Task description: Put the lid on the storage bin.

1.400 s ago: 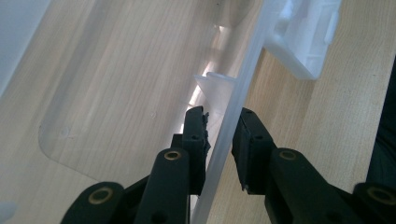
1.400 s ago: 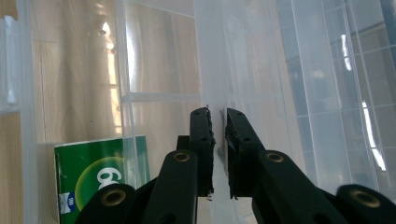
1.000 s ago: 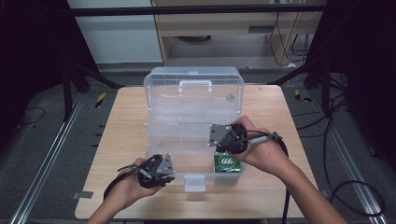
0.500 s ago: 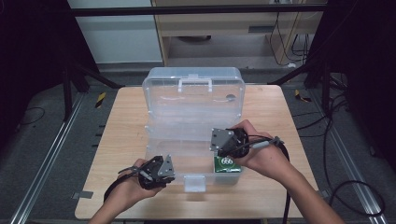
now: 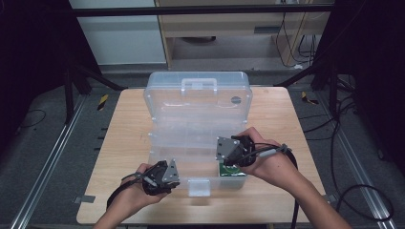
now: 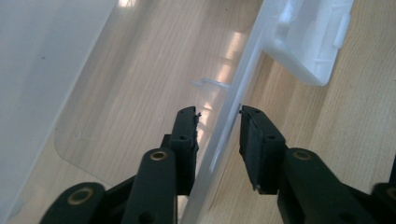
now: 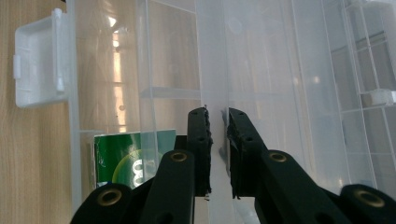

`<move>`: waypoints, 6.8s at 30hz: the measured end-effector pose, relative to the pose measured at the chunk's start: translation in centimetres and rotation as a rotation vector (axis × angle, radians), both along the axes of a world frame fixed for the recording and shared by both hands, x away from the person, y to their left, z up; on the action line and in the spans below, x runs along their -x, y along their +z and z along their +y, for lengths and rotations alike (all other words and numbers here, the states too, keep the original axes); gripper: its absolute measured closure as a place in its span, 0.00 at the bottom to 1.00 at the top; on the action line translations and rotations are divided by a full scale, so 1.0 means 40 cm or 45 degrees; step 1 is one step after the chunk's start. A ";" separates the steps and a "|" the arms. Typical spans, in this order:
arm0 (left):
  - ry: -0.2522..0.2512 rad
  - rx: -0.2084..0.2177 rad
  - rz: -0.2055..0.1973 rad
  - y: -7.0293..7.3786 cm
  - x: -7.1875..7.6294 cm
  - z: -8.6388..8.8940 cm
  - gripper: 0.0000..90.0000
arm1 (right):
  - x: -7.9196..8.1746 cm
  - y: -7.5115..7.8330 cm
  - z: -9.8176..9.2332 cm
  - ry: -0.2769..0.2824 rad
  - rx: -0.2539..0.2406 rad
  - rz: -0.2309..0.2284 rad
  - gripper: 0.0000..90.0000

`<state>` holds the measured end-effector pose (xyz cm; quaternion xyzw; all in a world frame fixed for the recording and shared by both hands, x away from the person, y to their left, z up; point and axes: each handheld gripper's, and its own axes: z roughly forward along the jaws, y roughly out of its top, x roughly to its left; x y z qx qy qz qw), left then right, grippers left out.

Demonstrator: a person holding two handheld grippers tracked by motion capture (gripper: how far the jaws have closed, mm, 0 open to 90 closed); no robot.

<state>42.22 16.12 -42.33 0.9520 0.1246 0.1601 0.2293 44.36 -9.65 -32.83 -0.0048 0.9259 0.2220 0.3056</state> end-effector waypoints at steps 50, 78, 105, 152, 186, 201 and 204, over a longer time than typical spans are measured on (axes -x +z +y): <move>0.339 0.687 -0.028 0.317 -0.050 0.271 0.95 | 0.022 -0.017 -0.004 -0.002 -0.003 -0.049 0.88; 0.441 0.794 0.083 0.319 -0.179 0.247 1.00 | 0.046 -0.034 -0.003 0.005 0.010 -0.047 0.88; 0.467 0.829 0.107 0.296 -0.164 0.259 1.00 | 0.067 -0.055 -0.005 -0.007 -0.006 -0.021 0.88; 0.428 0.825 0.094 0.193 -0.091 0.259 1.00 | 0.030 -0.084 -0.343 -0.803 -0.707 0.158 0.13; 0.468 0.799 0.066 0.130 -0.050 0.287 1.00 | -0.001 -0.158 -0.400 -0.924 -0.670 0.153 0.15; 0.461 0.784 0.082 0.102 -0.037 0.296 1.00 | -0.016 -0.178 -0.402 -0.943 -0.681 0.168 0.16; 0.460 0.748 0.091 0.089 -0.032 0.302 1.00 | -0.016 -0.182 -0.402 -0.949 -0.679 0.175 0.16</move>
